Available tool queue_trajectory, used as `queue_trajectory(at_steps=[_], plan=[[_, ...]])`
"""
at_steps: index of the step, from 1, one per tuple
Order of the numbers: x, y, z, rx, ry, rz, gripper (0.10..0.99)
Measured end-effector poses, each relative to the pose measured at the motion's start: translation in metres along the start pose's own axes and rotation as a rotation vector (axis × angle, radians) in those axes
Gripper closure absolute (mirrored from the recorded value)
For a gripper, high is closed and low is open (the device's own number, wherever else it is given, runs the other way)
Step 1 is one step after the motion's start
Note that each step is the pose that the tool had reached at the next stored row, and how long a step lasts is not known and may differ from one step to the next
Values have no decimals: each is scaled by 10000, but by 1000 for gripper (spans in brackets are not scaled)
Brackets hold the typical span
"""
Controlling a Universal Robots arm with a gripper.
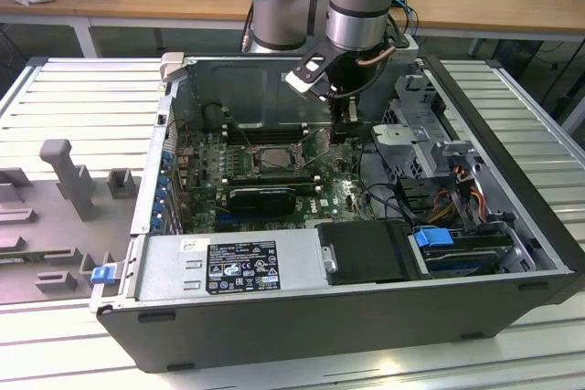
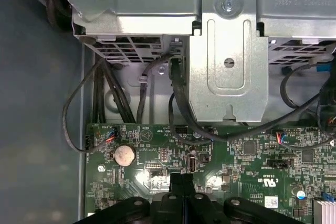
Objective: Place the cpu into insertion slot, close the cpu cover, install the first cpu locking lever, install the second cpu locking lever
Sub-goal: 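Close the cpu cover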
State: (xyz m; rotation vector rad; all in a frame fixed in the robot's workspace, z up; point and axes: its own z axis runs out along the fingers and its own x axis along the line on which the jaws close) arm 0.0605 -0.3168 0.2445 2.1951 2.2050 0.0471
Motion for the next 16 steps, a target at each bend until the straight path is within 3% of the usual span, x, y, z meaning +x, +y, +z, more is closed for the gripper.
queue_trajectory(at_steps=[16], plan=[[0, -108, -26, 0, -2, 3, 980]])
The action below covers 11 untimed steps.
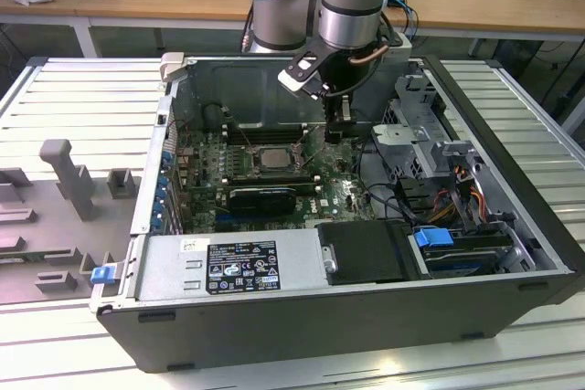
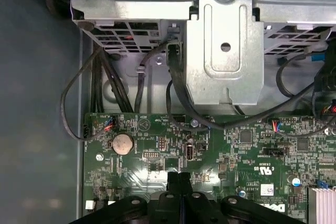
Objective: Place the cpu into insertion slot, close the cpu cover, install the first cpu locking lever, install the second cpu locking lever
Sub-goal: 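Close the cpu cover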
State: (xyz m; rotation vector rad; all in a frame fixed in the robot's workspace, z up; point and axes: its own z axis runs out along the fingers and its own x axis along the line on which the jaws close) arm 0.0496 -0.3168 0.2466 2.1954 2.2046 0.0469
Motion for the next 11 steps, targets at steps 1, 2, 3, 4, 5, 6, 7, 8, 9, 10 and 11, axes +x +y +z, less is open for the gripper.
queue_trajectory(at_steps=[1, 2, 3, 4, 5, 6, 7, 8, 9, 10, 11], plan=[[0, -10, 0, 0, 1, 0, 980], [0, -19, -1, 0, 0, 0, 980], [0, -23, -1, 0, 0, -1, 980], [0, -23, -1, 0, 1, -3, 980], [0, -24, -1, 0, 0, -2, 980], [0, -27, -1, 0, 0, 1, 980], [0, -31, -1, 0, 0, 2, 980], [0, -34, -1, 0, 0, 0, 980], [0, -38, -2, 0, 0, -1, 980], [1, -44, -2, 0, 0, 0, 980], [1, -52, -2, 0, 0, 0, 980]])
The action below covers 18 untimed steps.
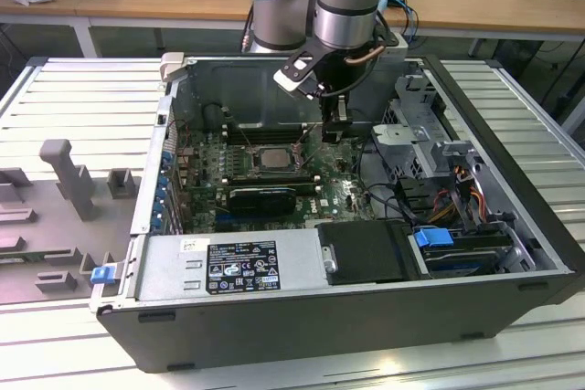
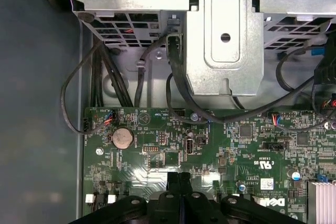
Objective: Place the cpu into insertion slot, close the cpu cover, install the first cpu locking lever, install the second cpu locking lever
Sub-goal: 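Close the cpu cover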
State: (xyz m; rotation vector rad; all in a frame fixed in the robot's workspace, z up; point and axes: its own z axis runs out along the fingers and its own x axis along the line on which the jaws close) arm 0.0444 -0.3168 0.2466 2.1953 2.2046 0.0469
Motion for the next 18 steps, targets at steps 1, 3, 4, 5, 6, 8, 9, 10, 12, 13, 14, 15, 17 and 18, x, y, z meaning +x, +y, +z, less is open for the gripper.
queue_trajectory(at_steps=[1, 3, 4, 5, 6, 8, 9, 10, 12, 13, 14, 15, 17, 18], plan=[[0, -5, 0, 0, 0, 0, 980], [0, -18, -1, 0, 1, -1, 980], [0, -24, -1, 0, 1, 0, 980], [0, -32, -1, 0, 1, 0, 980], [0, -38, -2, 0, 0, 0, 980], [0, -55, -2, 0, 0, 0, 980], [0, -67, -3, -1, 1, 0, 980], [0, -76, -3, -1, 1, 0, 980], [0, -92, -4, 0, 0, 0, 980], [0, -100, -4, 0, 0, 0, 980], [0, -108, -5, 0, 0, -1, 980], [0, -123, -5, 0, 1, 0, 980], [1, -156, -6, 0, 1, 1, 980], [1, -179, -8, 0, 0, 0, 980]])
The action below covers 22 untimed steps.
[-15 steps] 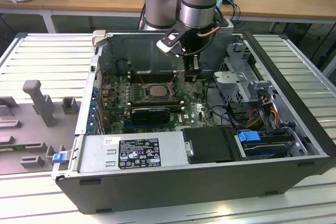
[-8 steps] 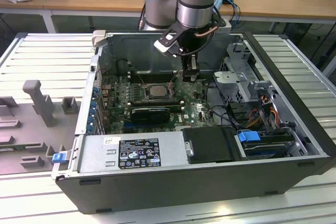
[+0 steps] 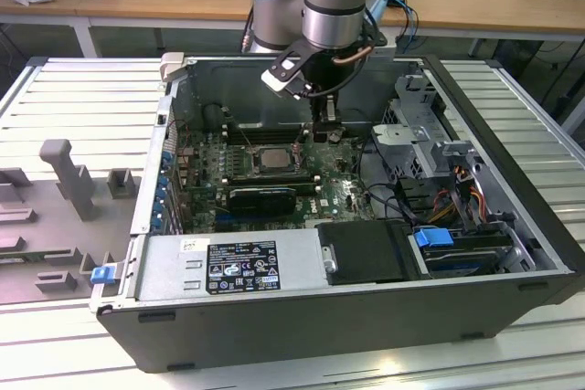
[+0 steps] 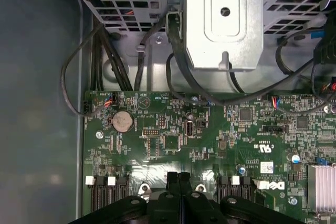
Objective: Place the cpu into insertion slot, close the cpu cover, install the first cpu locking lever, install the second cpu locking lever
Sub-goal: 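Close the cpu cover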
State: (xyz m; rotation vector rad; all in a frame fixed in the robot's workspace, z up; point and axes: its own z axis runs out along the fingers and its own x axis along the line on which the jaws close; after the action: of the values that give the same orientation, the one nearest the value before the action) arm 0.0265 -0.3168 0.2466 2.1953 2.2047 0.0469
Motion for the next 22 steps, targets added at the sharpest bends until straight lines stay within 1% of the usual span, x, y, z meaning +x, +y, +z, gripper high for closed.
queue_trajectory(at_steps=[2, 4, 6, 12, 13, 16, 18, 19, 20, 22], plan=[[0, -40, -2, 0, 1, 0, 980], [0, -65, -3, 0, 1, 1, 980], [1, -119, -5, 0, 1, 0, 980], [1, -209, -9, 0, 1, 0, 980], [1, -241, -10, 0, 1, 0, 980], [2, -297, -12, 0, 0, 0, 980], [2, -317, 8, 0, 1, 0, 980], [1, -329, 31, 1, 1, -2, 980], [0, -359, 58, 0, 2, -27, 980], [-2, -375, 100, 2, 8, -173, 980]])
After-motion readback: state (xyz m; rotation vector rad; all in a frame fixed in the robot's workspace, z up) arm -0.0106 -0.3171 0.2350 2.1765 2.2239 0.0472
